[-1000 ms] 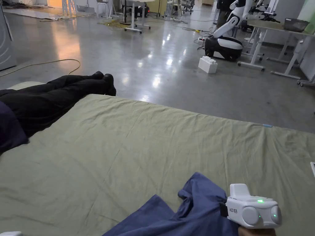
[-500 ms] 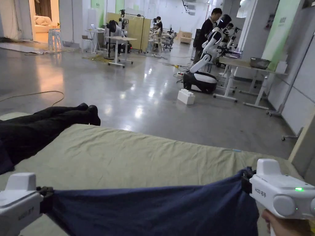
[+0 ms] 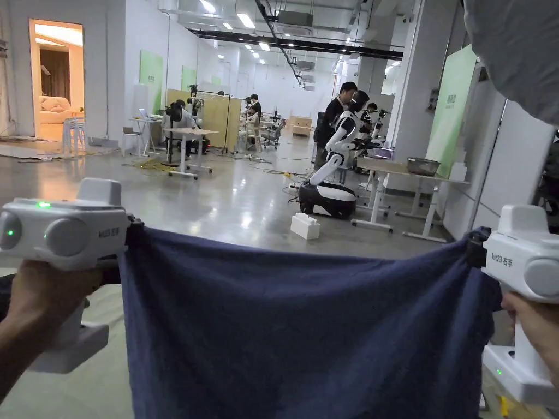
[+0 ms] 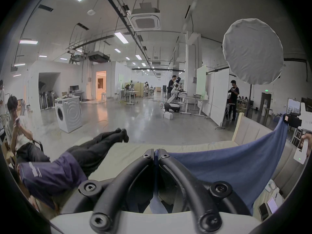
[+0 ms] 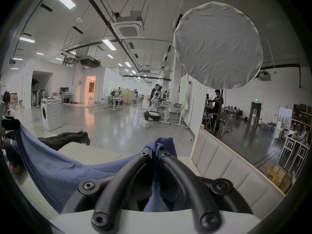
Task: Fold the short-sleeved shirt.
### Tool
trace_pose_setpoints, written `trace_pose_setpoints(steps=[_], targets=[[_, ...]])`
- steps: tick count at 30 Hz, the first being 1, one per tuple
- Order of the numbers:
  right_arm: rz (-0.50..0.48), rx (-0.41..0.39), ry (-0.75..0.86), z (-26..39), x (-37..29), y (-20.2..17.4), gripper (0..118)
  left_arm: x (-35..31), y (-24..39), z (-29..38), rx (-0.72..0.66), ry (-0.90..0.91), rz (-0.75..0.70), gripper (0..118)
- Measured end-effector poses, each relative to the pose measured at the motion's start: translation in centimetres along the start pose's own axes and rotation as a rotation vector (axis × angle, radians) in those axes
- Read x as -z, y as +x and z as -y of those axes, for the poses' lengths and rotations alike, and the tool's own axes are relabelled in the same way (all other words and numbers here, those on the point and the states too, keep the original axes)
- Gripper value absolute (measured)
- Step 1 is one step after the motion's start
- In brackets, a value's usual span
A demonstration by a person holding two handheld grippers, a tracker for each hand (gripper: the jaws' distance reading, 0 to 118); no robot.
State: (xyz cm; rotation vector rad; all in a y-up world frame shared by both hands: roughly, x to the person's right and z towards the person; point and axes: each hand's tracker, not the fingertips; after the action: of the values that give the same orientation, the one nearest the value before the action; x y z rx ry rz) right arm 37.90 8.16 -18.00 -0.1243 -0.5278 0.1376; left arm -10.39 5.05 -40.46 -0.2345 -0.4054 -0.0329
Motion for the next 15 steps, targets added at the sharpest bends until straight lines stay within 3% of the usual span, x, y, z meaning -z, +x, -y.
trace_pose_setpoints(steps=[15], targets=[[0.039,-0.038,0.088,-6.6,7.1,-2.7,6,7.1,-0.3,-9.9,0.116,0.063,-0.107,4]])
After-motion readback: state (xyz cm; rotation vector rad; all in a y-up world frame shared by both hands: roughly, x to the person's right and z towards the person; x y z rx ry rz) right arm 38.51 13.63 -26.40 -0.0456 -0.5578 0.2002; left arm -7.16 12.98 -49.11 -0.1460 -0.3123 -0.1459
